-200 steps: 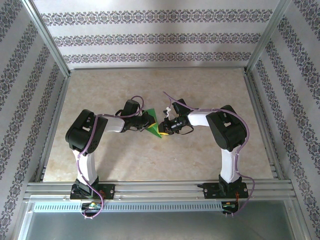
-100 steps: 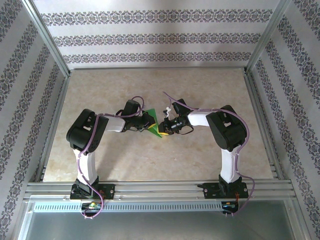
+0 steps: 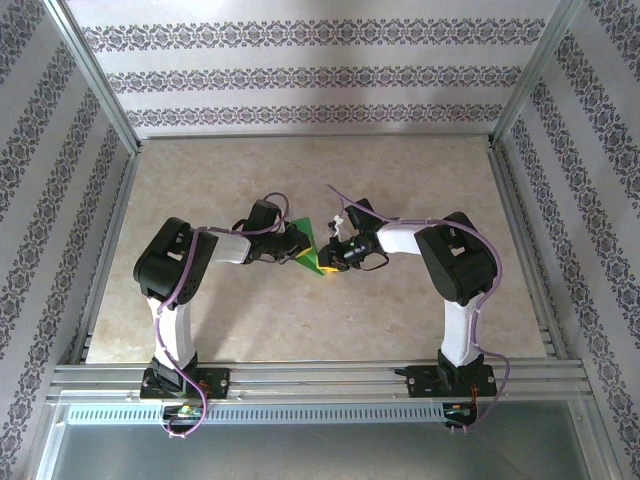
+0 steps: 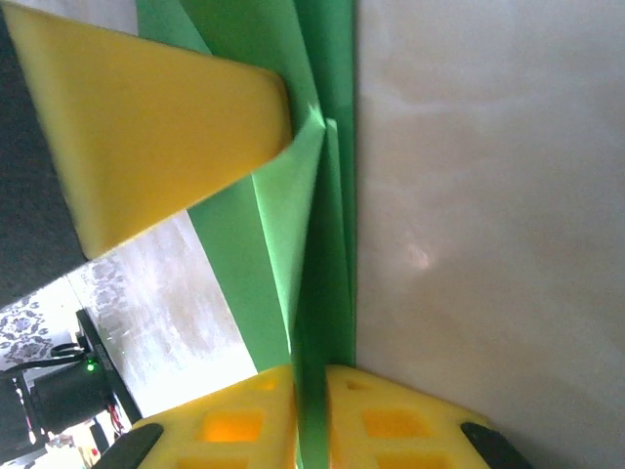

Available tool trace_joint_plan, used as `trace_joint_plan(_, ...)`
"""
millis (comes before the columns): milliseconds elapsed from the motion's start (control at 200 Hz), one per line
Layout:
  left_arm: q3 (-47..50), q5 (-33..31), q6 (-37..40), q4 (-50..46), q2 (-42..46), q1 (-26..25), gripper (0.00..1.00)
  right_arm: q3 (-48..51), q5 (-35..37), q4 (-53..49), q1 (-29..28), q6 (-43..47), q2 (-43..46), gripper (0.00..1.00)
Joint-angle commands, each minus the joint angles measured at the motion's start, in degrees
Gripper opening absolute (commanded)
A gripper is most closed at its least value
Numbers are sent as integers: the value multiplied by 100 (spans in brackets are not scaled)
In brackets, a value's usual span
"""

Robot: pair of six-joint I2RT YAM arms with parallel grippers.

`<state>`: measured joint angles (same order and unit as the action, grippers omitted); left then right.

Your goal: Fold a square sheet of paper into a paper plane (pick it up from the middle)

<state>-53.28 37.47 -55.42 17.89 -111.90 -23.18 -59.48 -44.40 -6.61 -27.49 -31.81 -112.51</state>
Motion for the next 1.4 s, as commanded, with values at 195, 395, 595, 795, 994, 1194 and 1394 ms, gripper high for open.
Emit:
trace_joint_plan(195,-25,14,172,-260,-104,-24,12,222,85,-450,15,-62,169,15)
trace_joint_plan(395,-19,20,167,-260,-101,-20,12,189,243,-441,-10,-97,90,15)
trace_joint_plan(595,-34,75,172,-238,-78,-2,12,165,296,-420,32,-123,563,23)
trace_joint_plan(795,-33,107,137,-181,-43,4,12,246,350,-224,46,-93,877,25)
trace_joint_plan(994,-25,119,113,-154,-69,-1,13,-113,4,-104,-204,-38,523,18)
trace_joint_plan(1194,8,136,94,-111,-60,6,12,-244,87,-40,-249,-88,220,15)
trace_joint_plan(1394,5,155,93,-102,-61,6,13,-213,140,-84,-249,-110,72,15)
